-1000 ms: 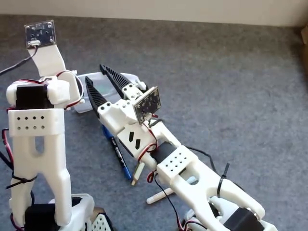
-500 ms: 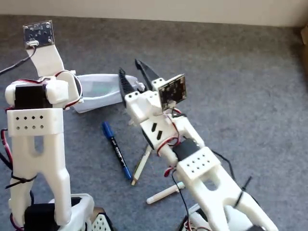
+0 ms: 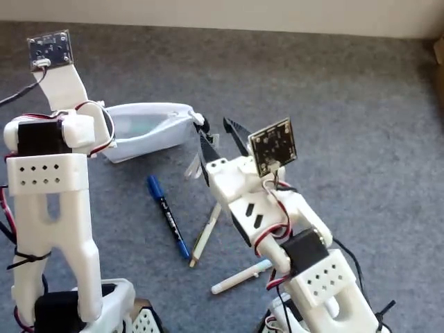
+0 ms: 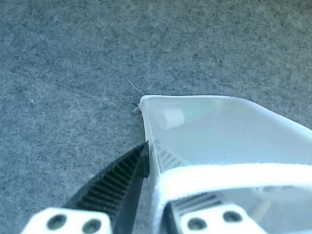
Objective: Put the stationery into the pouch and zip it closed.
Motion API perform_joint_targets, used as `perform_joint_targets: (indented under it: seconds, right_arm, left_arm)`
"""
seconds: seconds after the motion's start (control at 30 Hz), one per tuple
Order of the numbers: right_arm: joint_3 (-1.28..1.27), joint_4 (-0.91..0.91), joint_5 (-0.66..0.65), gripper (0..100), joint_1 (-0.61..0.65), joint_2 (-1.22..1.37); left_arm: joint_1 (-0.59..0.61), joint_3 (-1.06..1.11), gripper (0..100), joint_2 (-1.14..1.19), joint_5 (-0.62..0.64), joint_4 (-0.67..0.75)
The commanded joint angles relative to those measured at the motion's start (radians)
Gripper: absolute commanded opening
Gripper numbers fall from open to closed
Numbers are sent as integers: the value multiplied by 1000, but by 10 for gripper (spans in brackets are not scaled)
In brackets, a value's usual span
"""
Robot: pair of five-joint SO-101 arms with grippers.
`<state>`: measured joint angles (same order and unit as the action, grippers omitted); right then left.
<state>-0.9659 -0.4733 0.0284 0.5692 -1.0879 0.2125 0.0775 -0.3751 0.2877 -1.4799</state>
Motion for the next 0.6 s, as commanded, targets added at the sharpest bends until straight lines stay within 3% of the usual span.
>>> perform_joint_targets:
  seconds: [0.0,0.2,0.47,0.57]
  right_arm:
    - [7,-24,8,159,-50,-13]
    - [12,-28,133,159,-131,154]
    - [36,-33,212,159,-134,470]
    - [108,-134,269,159,-127,545]
  left_arm:
    - [5,4,34,-16,-3,9]
    - [70,2,33,-16,-3,9]
    - [70,4,33,-16,-3,9]
    - [70,4,33,-16,-3,9]
